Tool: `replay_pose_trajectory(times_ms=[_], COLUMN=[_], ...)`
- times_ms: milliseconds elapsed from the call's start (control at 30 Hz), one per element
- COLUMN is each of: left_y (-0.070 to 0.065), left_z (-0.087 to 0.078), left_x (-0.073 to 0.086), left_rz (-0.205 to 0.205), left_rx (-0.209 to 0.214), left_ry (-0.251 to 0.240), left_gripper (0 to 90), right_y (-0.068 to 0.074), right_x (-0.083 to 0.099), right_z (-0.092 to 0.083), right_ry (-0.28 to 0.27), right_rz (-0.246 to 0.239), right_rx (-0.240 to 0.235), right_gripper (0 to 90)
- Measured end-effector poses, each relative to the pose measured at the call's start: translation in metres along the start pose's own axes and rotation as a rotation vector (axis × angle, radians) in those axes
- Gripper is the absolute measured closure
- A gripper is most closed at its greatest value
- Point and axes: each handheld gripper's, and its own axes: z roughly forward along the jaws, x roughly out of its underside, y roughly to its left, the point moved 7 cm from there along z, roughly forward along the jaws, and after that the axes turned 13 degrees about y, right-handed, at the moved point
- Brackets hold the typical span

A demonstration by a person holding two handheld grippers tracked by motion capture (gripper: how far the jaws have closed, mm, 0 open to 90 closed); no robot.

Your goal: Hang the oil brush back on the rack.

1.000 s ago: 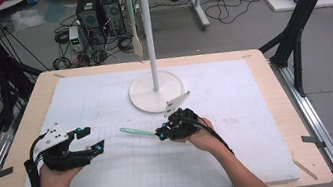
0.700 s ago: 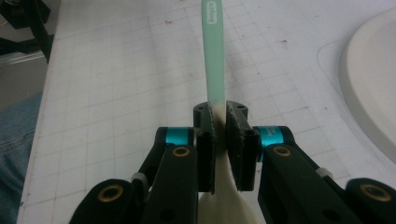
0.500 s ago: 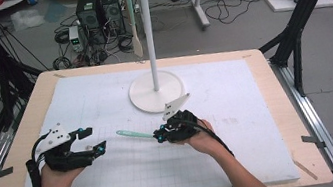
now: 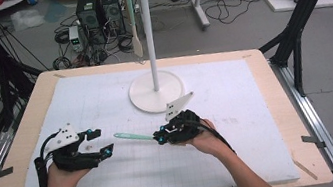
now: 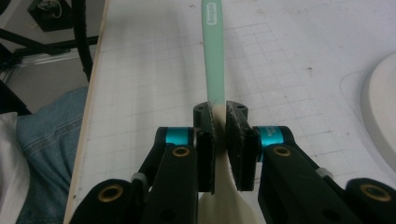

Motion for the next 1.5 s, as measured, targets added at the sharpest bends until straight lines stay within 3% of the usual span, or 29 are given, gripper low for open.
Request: replay_pose_trajectory(times_ms=[367, 700, 833, 1200, 1500], left_y=[-0.011, -0.021, -0.025, -0.033, -0.039], left_z=[0.012, 0.016, 0.017, 0.019, 0.020], left_x=[-0.007, -0.014, -0.014, -0.010, -0.009], left_rz=[0.055, 0.090, 0.120, 0.147, 0.172], left_rx=[0.089, 0.159, 0.182, 0.249, 0.277], left_ry=[0.036, 0.039, 0.050, 0.061, 0.069], left_gripper=[30.0, 34.5, 37.8, 46.2, 52.5], right_y=[0.009, 0.019, 0.021, 0.028, 0.033], right_x=[-0.007, -0.014, -0.016, -0.018, -0.019], right_z=[-0.005, -0.011, -0.014, -0.011, -0.011], right_ry=[0.000, 0.005, 0.007, 0.016, 0.016], right_rz=[-0.046, -0.091, -0.109, -0.136, -0.151], right_rx=[-0.037, -0.074, -0.064, -0.069, -0.076], right_gripper=[82.6, 82.5, 82.5, 82.5, 82.5])
